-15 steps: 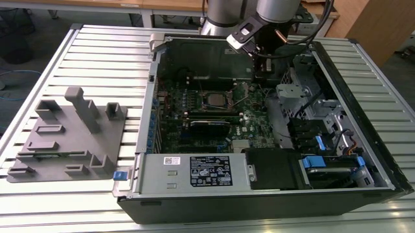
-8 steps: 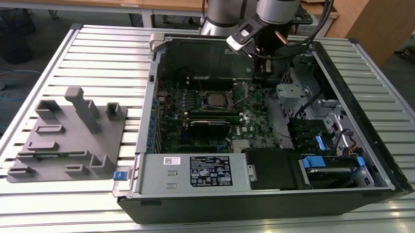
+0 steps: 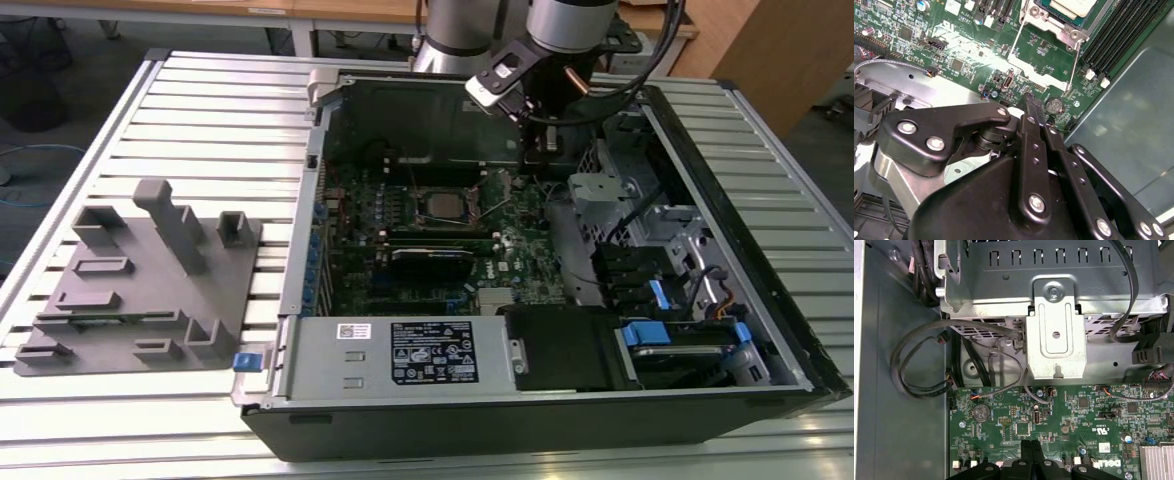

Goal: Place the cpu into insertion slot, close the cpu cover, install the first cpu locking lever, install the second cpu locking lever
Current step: 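Close the cpu cover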

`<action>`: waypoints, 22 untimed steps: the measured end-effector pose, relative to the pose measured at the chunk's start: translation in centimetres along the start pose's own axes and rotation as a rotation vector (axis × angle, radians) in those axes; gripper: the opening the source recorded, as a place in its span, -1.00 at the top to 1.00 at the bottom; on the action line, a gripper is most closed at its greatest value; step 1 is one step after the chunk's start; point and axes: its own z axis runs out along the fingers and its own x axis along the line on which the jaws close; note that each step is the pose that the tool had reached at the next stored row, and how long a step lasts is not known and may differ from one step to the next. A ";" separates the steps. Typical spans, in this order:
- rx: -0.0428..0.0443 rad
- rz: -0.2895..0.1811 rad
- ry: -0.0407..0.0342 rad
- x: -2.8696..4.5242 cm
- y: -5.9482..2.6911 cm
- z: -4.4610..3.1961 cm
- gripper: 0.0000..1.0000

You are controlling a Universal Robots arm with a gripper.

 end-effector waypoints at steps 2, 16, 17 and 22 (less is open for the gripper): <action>0.0000 0.000 0.0000 0.00 0.00 0.00 0.79; 0.0000 0.000 0.0001 0.01 0.06 1.24 0.79; 0.0000 0.000 0.0001 0.01 0.08 1.38 0.79; 0.0001 0.000 0.0000 0.02 0.19 2.18 0.79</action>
